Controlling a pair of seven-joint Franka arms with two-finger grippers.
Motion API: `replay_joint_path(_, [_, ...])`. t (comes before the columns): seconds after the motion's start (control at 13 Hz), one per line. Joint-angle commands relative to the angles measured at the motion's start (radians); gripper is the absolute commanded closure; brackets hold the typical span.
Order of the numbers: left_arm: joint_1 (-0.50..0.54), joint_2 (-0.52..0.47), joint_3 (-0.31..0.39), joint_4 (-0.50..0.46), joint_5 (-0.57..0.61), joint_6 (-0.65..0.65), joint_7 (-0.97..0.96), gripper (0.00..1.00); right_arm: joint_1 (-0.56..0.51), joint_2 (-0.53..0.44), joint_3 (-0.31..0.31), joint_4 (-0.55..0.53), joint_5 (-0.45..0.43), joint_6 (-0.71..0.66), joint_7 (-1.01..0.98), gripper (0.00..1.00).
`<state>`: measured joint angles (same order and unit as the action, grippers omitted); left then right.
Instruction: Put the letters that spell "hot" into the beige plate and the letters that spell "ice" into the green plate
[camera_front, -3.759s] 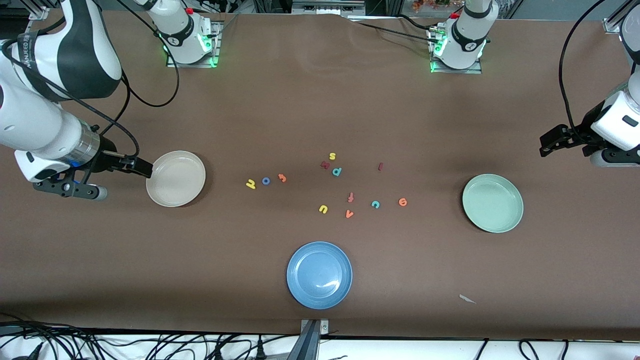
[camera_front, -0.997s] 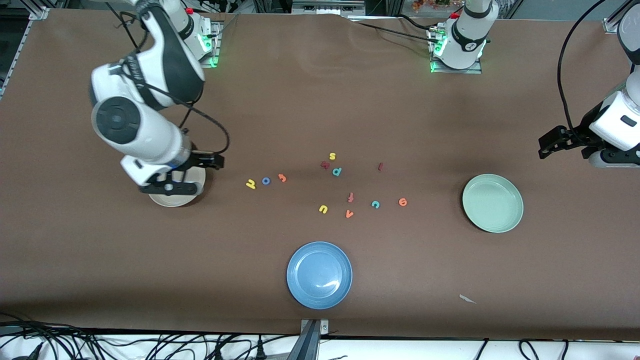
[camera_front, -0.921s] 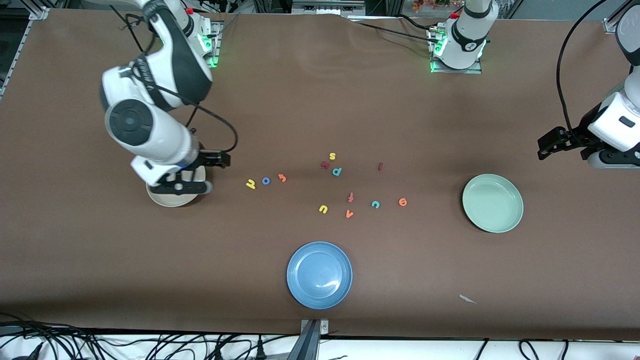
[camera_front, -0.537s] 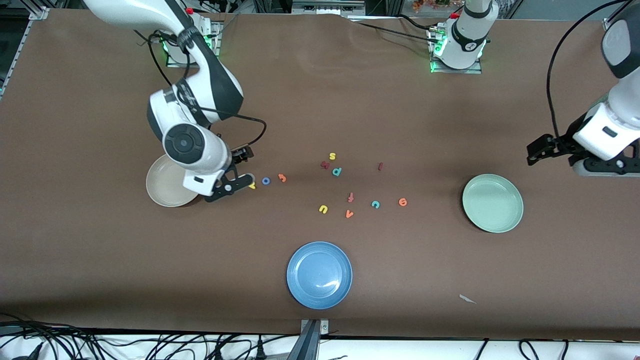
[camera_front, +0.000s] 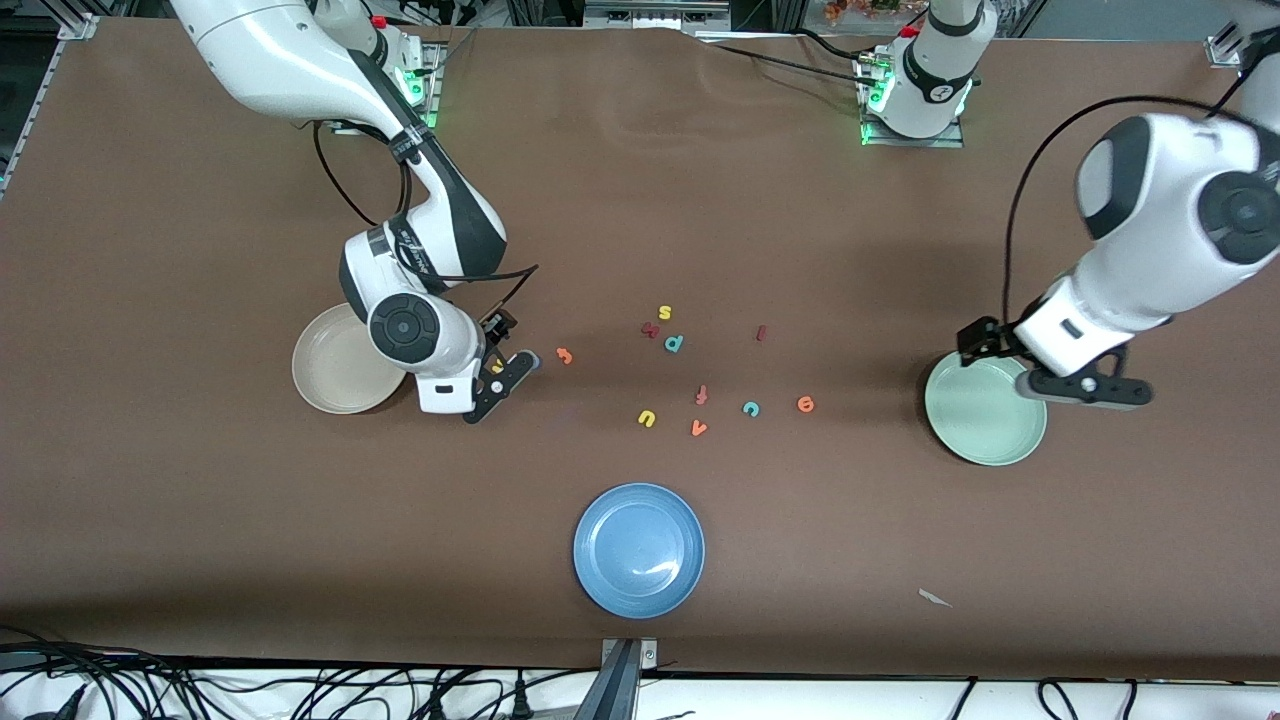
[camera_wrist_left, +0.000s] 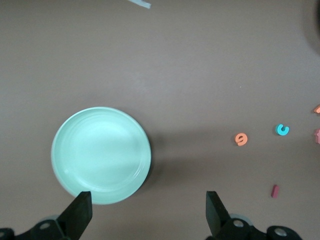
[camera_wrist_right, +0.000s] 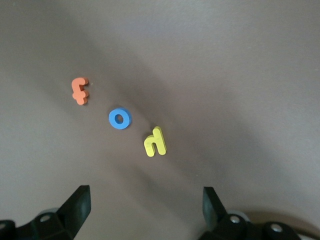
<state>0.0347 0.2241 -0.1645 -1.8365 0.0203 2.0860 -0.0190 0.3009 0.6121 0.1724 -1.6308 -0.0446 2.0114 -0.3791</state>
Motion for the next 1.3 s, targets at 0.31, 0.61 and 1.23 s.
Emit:
replay_joint_path(0.31, [-0.163,0.173,-0.013,-0.041,0.038,0.201,-0.148,0.0,-0.002,0.003,0.001,-0.116,-0.004,0.177,-0.138,0.01])
replay_joint_path(0.61, [-0.245,0.253,-0.018,-0.056,0.093,0.252,-0.258,0.0,0.001,0.023,0.001,-0.165,-0.07,0.306,-0.156,0.01])
replay_joint_path(1.23, [-0.364,0.277,-0.018,-0.184,0.095,0.381,-0.389,0.0,0.004,0.04,0.001,-0.215,-0.07,0.411,-0.153,0.59])
